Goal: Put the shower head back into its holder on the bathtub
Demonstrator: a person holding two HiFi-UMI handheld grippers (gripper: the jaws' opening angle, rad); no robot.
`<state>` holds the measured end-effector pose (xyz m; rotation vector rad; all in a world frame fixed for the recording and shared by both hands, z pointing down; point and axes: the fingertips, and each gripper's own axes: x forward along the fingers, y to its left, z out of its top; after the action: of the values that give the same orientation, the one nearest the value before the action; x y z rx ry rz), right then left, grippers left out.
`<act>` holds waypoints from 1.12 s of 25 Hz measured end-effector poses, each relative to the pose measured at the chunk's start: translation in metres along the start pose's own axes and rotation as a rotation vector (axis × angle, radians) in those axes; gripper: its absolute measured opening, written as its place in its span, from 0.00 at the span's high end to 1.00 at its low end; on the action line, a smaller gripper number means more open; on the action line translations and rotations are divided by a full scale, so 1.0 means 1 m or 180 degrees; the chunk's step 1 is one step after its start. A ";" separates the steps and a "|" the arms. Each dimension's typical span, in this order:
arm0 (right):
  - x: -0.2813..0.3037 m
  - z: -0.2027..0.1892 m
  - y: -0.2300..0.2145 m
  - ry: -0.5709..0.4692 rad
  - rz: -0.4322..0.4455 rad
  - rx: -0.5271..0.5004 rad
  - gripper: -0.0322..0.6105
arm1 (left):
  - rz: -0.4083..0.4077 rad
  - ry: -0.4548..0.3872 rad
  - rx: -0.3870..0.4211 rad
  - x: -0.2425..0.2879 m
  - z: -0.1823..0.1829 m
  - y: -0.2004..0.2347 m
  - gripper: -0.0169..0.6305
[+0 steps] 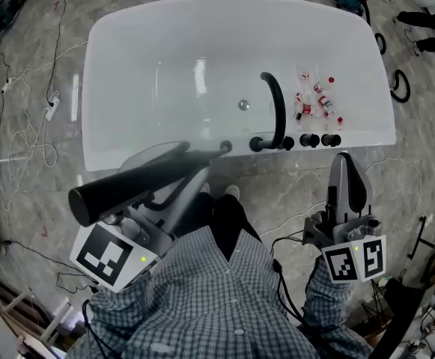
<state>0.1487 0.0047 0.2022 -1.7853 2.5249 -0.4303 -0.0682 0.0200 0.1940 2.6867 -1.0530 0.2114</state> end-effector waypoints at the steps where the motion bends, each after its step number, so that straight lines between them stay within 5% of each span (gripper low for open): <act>1: 0.001 -0.001 0.000 0.0005 0.0003 -0.0006 0.93 | 0.0000 0.0034 -0.0014 0.001 -0.007 0.000 0.76; 9: 0.003 -0.023 -0.006 0.0122 -0.0048 0.0026 0.93 | 0.0077 0.0337 -0.0026 0.014 -0.054 0.008 0.76; 17: 0.022 -0.039 -0.008 0.0246 -0.0027 -0.0037 0.93 | -0.0061 0.0279 -0.0090 0.040 -0.070 0.019 0.76; 28: 0.036 -0.068 -0.012 0.0416 -0.0030 -0.0030 0.93 | -0.0218 0.0383 0.0213 0.058 -0.120 0.024 0.76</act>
<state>0.1356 -0.0182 0.2761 -1.8309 2.6083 -0.5540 -0.0481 -0.0011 0.3259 2.7251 -0.9327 0.3969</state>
